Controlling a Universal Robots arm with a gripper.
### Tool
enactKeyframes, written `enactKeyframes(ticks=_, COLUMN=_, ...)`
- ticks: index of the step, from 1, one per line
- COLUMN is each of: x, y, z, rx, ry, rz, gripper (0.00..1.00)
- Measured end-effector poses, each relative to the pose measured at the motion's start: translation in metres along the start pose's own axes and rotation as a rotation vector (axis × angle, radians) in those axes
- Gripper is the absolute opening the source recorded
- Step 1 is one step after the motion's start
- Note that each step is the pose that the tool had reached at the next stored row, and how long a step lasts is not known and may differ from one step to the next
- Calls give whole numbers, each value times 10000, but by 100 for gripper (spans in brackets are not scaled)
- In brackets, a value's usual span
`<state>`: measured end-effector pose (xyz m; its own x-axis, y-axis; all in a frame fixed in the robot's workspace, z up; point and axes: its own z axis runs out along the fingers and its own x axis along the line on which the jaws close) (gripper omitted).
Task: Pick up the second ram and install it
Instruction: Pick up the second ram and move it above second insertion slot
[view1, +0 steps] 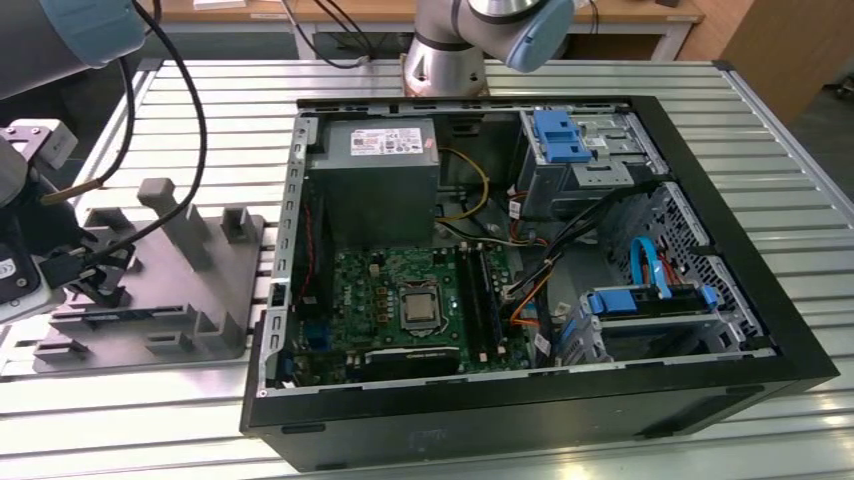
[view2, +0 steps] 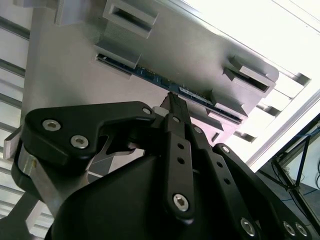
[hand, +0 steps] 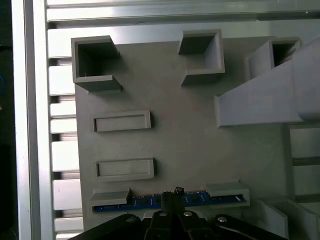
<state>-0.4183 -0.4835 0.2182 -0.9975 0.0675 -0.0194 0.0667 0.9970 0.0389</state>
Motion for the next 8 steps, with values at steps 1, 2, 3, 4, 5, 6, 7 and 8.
enactKeyframes(ticks=1, x=0, y=0, z=0, rx=2, ry=3, rz=-69, gripper=10)
enactKeyframes(ticks=2, x=1, y=0, z=0, rx=1, ry=6, rz=-177, gripper=10)
enactKeyframes(ticks=3, x=1, y=0, z=1, rx=-2, ry=11, rz=-314, gripper=10)
enactKeyframes(ticks=4, x=2, y=0, z=0, rx=-5, ry=17, rz=-466, gripper=10)
enactKeyframes(ticks=5, x=2, y=0, z=0, rx=-8, ry=25, rz=-633, gripper=10)
enactKeyframes(ticks=6, x=2, y=0, z=0, rx=-11, ry=32, rz=-807, gripper=10)
enactKeyframes(ticks=7, x=2, y=0, z=0, rx=-14, ry=39, rz=-986, gripper=10)
enactKeyframes(ticks=8, x=2, y=0, z=0, rx=-18, ry=46, rz=-1178, gripper=10)
